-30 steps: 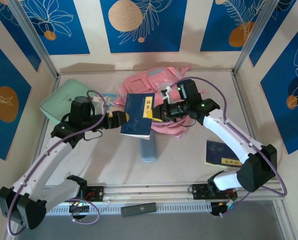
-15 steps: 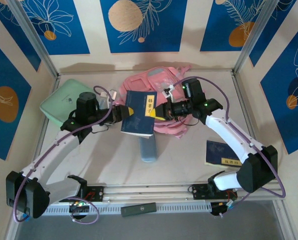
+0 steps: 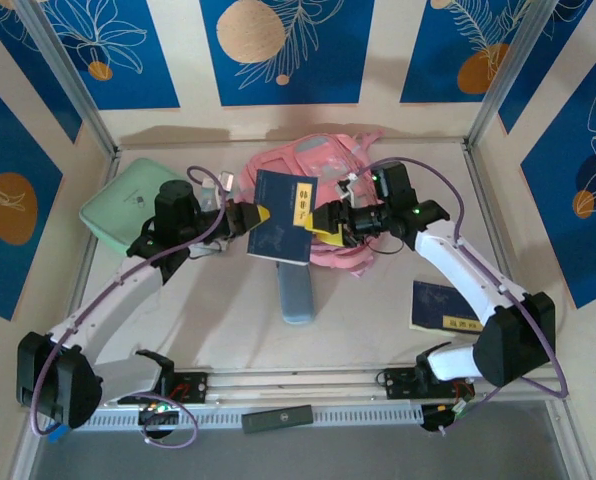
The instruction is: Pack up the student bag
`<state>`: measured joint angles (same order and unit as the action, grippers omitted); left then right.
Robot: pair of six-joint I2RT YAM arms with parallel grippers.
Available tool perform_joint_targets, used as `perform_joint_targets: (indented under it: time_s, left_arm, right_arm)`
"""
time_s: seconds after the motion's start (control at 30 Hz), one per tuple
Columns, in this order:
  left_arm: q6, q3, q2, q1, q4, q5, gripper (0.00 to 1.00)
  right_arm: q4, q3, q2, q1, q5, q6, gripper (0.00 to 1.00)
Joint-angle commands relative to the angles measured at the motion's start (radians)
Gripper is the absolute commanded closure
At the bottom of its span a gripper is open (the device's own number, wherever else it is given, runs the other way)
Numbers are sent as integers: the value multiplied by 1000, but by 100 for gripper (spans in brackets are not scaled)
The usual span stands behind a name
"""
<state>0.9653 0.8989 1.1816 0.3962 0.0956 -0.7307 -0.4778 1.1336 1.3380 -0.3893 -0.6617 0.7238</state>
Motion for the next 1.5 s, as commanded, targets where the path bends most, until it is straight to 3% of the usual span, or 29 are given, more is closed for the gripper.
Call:
perform_joint_targets:
  time_s: [0.0,0.27,0.4,0.47,0.63,0.83,1.33,1.37,1.4,1.47]
  left_arm:
    - [114,9,22,21,205,14,100]
    - [286,14,110,78,486,40,100]
    - [293,10,115,81,501,56,100]
    - [244,19,106,81,392,74,100]
    - [177,23,84,81,260,126,100]
    - [136,51,89,80,158,145,100]
    - [103,70,86,109,129,166,100]
    - [94,76,87,109,117,167,99]
    - [84,80,87,108,106,166,92]
    - [52,92,85,108,65,170,64]
  right_arm:
    - [-22,-27,-60,13,-35,18,20]
    - [158,-93,-60,12,-138,148,14]
    - [220,-102,-65,10,-167,194,15]
    - [268,-119,-86,21,-184,216,18]
    - [433,-178,-130,52,-218,322,36]
    - [384,-165,-127,51,-188,281,58]
    - [255,-138,-75,62,-117,208,99]
    - [245,-138,-80,69,-114,204,100]
    - [230,-137,-86,76,-108,197,100]
    - [188,-129,-103,90,-92,175,100]
